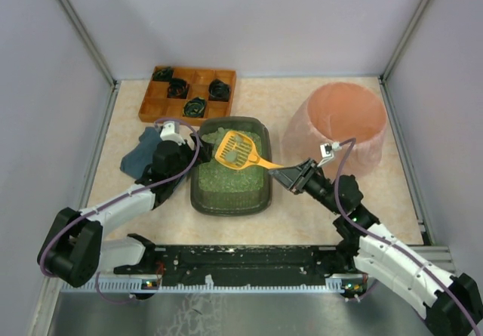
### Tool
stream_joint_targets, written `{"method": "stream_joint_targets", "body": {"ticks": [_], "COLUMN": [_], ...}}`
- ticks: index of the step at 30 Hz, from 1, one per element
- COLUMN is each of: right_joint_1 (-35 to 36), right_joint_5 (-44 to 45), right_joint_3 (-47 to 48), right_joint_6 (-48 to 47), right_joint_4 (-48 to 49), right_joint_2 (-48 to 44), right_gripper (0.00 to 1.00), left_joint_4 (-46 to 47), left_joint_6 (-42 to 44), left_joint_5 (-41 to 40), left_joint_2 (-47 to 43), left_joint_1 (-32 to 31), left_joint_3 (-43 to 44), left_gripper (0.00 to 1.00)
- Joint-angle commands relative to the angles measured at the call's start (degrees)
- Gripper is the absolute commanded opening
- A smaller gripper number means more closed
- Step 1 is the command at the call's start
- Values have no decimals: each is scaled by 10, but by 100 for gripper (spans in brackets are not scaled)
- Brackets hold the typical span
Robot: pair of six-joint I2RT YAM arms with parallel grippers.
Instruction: Clean the litter box
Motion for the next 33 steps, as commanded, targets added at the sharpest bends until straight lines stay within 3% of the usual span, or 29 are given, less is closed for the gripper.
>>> {"method": "stream_joint_targets", "body": {"ticks": [1,11,24,31,33], "right_joint_1": [6,-11,-39,-39,-39], "right_joint_5": [41,188,442,604,634], "right_joint_3": [89,246,270,315,330], "right_joint_6": [-25,-29,-16,-69,-122], "right_joint_4": [-51,-245,-304,-472,-511], "right_joint_2": [-18,-22,-145,-172,-165], "right_gripper": [0,0,0,0,0], "left_joint_4": [15,13,13,12,12], "left_joint_6": [6,7,6,7,6], "left_joint_5": [4,4,6,6,6], "left_joint_2": [1,-1,-3,0,1], "left_joint_1": [-3,-3,-3,-4,-3], "left_joint_3": [1,1,1,2,3], "left_gripper": [95,96,95,95,95]}}
